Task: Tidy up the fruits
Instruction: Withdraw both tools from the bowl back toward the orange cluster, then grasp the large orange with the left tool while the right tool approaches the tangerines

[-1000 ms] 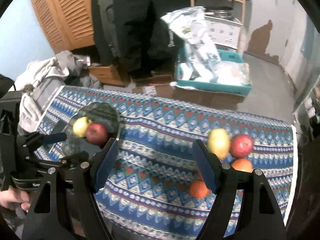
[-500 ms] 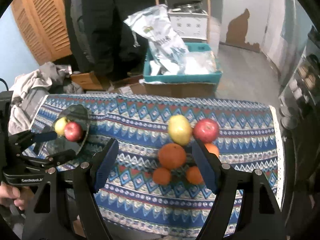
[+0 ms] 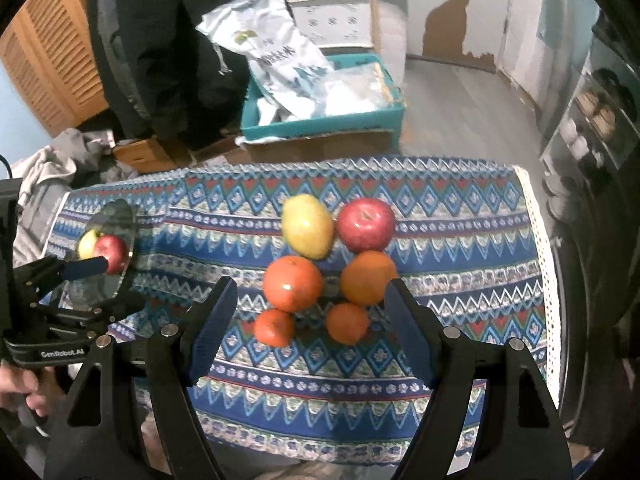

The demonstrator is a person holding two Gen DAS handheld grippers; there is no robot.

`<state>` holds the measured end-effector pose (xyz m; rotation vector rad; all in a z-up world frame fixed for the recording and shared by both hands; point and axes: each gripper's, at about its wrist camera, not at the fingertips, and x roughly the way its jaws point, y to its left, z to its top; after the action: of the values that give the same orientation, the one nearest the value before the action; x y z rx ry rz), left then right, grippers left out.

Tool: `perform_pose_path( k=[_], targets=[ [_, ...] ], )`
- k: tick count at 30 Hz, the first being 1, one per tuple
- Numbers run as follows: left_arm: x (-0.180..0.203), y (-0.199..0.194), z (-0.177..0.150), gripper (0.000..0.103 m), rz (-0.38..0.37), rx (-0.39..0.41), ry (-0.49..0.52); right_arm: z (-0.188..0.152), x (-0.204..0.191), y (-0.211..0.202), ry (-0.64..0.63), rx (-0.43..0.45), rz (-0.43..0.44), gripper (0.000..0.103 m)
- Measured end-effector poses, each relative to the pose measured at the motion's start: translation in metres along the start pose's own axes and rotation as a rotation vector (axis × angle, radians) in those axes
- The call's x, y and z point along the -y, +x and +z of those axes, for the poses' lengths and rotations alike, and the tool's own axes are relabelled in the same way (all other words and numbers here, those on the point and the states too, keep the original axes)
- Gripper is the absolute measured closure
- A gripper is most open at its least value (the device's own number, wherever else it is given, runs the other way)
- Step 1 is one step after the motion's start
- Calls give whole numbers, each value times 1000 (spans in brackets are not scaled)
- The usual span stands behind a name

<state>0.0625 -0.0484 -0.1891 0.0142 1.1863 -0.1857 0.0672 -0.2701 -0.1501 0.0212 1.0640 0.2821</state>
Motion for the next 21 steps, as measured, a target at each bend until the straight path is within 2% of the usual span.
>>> perform_pose_path(
  k=[10, 14, 21],
  targets=[
    [17, 29, 4, 21, 8, -32, 57, -11, 23, 40, 26, -92, -24, 26],
    [22, 44, 4, 18, 17, -50, 76, -17, 28, 64, 33, -140, -19, 26],
    [24, 68, 7, 18, 13, -84, 76, -29, 29, 104, 9, -212, -17, 26]
  ],
)
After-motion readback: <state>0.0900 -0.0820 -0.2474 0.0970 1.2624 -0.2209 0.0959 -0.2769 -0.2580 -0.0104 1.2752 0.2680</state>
